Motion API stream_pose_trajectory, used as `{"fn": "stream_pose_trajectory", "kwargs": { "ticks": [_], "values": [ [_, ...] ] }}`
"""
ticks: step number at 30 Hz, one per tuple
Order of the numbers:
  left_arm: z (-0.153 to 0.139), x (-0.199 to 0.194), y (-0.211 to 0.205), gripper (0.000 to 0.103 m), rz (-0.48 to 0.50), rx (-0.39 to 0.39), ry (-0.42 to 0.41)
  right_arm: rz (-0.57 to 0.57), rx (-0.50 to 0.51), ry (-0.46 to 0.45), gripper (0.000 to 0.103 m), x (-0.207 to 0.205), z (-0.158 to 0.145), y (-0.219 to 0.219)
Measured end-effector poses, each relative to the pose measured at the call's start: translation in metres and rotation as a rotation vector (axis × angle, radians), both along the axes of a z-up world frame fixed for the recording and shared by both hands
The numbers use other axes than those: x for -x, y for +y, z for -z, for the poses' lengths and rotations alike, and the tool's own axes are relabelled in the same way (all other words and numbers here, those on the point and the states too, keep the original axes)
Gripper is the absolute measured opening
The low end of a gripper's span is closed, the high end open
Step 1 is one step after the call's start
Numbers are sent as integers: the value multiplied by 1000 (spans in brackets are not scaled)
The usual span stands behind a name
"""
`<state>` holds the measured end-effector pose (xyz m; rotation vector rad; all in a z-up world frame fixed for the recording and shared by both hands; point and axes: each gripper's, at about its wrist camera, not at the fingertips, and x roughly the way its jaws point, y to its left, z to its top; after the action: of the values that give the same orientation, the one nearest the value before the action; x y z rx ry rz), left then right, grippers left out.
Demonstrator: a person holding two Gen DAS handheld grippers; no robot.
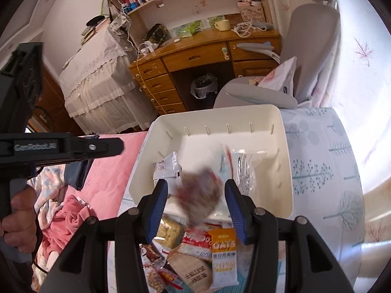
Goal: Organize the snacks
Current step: 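Carry both held snacks over the white basket and open both tools, then withdraw both tools from the basket toward the remaining snack pile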
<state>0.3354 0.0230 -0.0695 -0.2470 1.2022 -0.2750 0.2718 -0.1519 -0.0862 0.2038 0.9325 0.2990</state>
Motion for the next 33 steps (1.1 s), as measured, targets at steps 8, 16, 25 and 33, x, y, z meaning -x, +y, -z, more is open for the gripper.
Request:
{"fn": "stream_pose_trajectory", "kwargs": {
  "ticks": [8, 16, 25, 33],
  "values": [
    [7, -5, -3, 72, -33, -22, 27, 2, -25, 53, 56, -6, 11, -11],
    [-2, 20, 11, 80, -98, -30, 18, 28, -82, 72, 70, 8, 10, -24],
    [-5, 75, 38, 80, -209, -28, 17, 9, -140, 115, 75, 28, 12, -32],
    [3, 135, 65, 80, -333, -26, 20, -67, -157, 158, 76, 45, 22, -24]
  ]
}}
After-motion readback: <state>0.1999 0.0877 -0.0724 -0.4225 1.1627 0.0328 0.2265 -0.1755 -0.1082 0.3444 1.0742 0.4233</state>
